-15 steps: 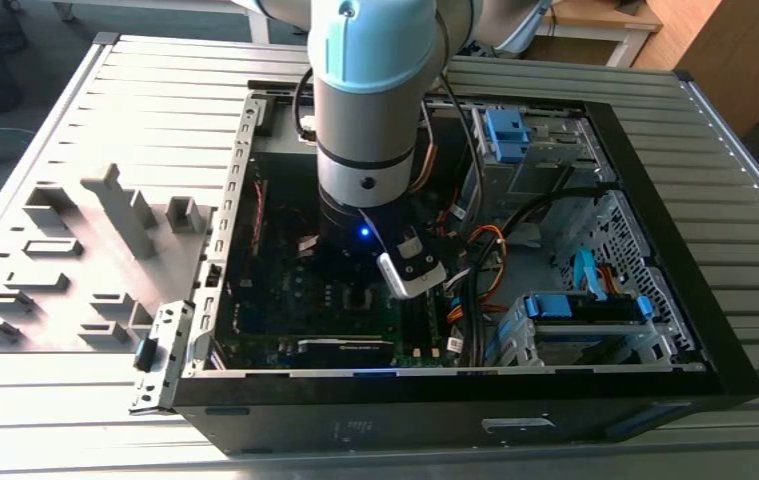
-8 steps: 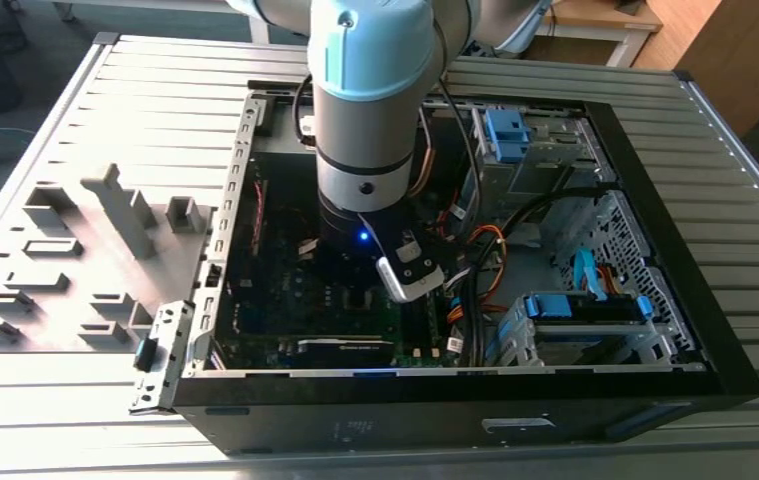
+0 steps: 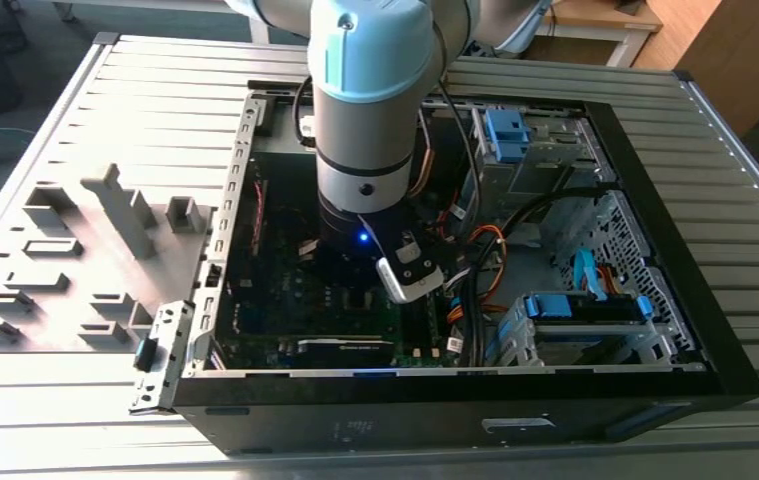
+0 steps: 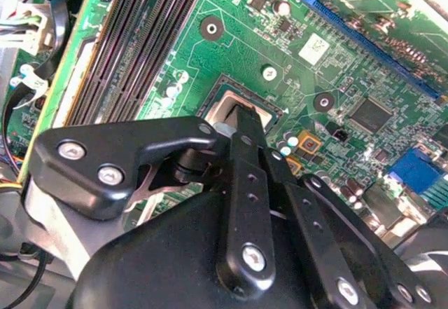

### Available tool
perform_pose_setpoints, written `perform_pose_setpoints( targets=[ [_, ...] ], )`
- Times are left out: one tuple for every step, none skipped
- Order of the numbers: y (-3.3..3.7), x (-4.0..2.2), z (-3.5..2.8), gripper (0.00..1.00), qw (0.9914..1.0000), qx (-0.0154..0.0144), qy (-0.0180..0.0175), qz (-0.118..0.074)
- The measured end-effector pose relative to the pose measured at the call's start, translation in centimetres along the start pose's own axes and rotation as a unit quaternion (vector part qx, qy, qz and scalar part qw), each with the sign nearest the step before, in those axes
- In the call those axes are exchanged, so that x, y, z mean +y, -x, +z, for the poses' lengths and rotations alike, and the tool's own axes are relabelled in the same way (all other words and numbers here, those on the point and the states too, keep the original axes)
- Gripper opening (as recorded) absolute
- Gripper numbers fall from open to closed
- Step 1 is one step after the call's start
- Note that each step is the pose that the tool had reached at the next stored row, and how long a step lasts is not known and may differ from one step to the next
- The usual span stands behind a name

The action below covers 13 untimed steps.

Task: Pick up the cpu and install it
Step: 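Place the cpu into insertion slot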

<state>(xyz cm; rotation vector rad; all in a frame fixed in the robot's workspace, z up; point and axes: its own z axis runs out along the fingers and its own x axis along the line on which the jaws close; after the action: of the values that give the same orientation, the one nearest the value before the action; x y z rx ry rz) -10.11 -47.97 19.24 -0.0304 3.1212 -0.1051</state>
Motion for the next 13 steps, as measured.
perform_pose_setpoints(
  targets=[
    [0.0,0.01,0.01,0.11,1.0,-0.0001,0.0001,0.0],
    [0.0,0.01,0.01,0.11,1.0,-0.0001,0.0001,0.0],
    [0.0,0.01,-0.02,0.11,1.0,-0.0001,0.0002,0.0],
    [0.02,0.01,-0.14,0.11,1.0,-0.0004,0.0008,0.0],
    [0.02,0.01,-0.34,0.11,1.0,-0.0006,0.0012,0.0],
    [0.02,-0.02,-0.64,0.11,1.0,-0.0003,0.0005,0.0],
    [0.02,-0.06,-0.9,0.11,1.0,0.0,0.0001,0.0],
    [0.02,-0.06,-1.1,0.11,1.0,-0.0001,0.0003,0.0],
    [0.03,-0.09,-1.39,0.11,1.0,-0.0001,0.0003,0.0],
    [0.03,-0.11,-1.78,0.11,1.0,-0.0001,0.0002,0.0],
    [0.04,-0.14,-2.15,0.11,1.0,-0.0001,0.0002,0.0],
    [0.05,-0.16,-2.49,0.11,1.0,-0.0001,0.0002,0.0],
    [0.05,-0.18,-2.71,0.11,1.0,-0.0001,0.0002,0.0]
  ],
)
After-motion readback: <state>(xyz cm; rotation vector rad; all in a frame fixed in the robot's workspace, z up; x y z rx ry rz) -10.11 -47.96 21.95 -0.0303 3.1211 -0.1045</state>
